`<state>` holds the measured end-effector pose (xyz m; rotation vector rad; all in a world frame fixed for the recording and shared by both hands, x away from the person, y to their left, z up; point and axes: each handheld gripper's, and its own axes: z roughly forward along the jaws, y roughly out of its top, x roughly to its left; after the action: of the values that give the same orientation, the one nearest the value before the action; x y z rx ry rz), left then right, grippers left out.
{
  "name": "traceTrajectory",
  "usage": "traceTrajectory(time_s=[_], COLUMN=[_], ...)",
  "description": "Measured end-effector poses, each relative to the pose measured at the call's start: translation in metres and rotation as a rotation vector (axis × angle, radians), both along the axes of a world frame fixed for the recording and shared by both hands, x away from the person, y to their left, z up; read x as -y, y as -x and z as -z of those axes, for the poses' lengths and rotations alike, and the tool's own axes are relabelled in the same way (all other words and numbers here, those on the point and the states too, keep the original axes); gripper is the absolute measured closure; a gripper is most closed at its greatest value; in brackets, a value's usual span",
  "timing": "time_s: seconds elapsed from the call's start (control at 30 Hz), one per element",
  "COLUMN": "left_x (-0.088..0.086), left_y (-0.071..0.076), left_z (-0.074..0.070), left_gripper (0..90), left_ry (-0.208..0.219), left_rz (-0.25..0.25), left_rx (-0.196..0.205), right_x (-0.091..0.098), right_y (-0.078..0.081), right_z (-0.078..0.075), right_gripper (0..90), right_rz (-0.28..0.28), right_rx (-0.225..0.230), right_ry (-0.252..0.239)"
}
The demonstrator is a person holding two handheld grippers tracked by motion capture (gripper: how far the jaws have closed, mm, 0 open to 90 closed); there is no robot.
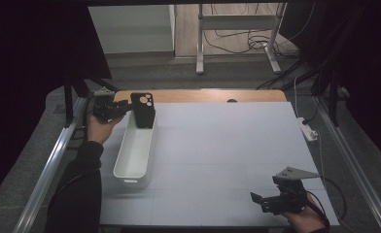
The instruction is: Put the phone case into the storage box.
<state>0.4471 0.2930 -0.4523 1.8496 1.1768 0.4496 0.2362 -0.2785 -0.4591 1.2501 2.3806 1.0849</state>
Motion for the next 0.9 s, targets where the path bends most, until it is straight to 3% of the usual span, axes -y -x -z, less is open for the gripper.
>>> traceTrajectory(time_s=[0.9], left_x=[0.001], left_y=[0.021], left_z=[-0.007], left_gripper=[24.4], left_ry=[0.019], left_rz=[0.014], left_rx=[-0.037], right_x=[-0.001], right_y=[0.000], right_z=[0.000], right_gripper=[0.0], right_rz=[-0.004], right_rx=[0.004], right_ry=[0.006])
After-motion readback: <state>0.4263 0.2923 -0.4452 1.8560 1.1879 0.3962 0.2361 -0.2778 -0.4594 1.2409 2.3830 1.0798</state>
